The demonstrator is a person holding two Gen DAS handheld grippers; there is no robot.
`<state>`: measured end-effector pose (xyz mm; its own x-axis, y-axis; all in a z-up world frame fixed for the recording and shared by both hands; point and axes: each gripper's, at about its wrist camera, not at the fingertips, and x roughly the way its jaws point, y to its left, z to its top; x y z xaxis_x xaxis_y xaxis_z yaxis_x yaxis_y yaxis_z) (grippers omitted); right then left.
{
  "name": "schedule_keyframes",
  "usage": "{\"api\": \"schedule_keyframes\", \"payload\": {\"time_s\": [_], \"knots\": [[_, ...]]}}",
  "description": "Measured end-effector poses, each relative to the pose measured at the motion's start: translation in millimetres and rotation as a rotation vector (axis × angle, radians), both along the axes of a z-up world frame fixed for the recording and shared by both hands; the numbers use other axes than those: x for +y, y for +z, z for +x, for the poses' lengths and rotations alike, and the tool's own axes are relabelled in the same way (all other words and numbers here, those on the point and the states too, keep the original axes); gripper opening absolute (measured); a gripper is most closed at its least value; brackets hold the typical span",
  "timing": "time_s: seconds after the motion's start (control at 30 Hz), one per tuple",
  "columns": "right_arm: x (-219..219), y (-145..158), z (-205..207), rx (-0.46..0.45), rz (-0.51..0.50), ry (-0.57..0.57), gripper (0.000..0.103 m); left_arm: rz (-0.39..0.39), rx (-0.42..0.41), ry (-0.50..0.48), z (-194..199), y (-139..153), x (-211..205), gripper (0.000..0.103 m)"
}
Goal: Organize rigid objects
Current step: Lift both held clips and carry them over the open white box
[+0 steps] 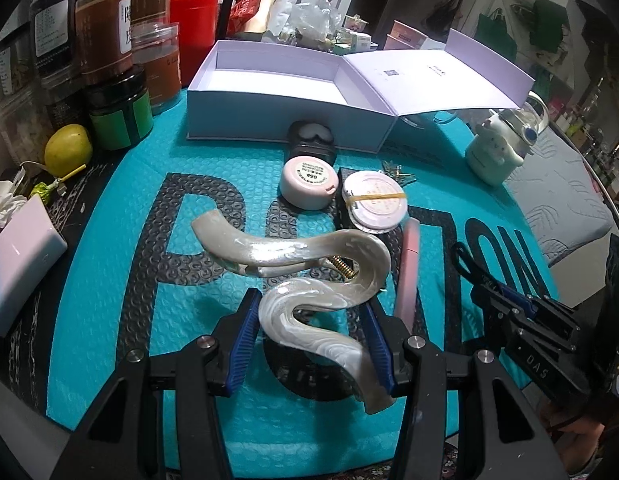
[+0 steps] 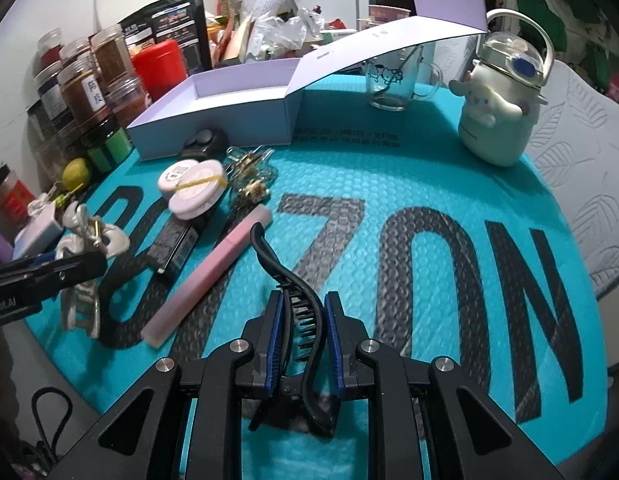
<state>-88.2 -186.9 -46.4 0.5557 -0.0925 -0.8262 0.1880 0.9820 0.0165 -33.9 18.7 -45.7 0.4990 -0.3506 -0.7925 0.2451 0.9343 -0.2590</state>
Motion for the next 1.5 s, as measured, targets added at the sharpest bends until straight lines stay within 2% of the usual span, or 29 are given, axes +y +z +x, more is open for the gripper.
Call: {"api": "schedule_keyframes", "payload": {"time_s": [0.57,0.97,1.5], "knots": [[16.4,15.8,2.9,-0.040,0.019,0.105,0.020,-0.002,-0.054,-0.015,1.3,18.9,-4.8,0.050],[13.9,30.6,30.8,-0.072,0.039,0.155,0.020,-0.004,-0.118,-0.049,30.6,44.4,-24.1,0.050],[-4.3,60.2,80.0,-0.110,0.077,0.229,0.020,0.003,-0.195,-0.040,80.9,75.5,-38.1,0.050]]}}
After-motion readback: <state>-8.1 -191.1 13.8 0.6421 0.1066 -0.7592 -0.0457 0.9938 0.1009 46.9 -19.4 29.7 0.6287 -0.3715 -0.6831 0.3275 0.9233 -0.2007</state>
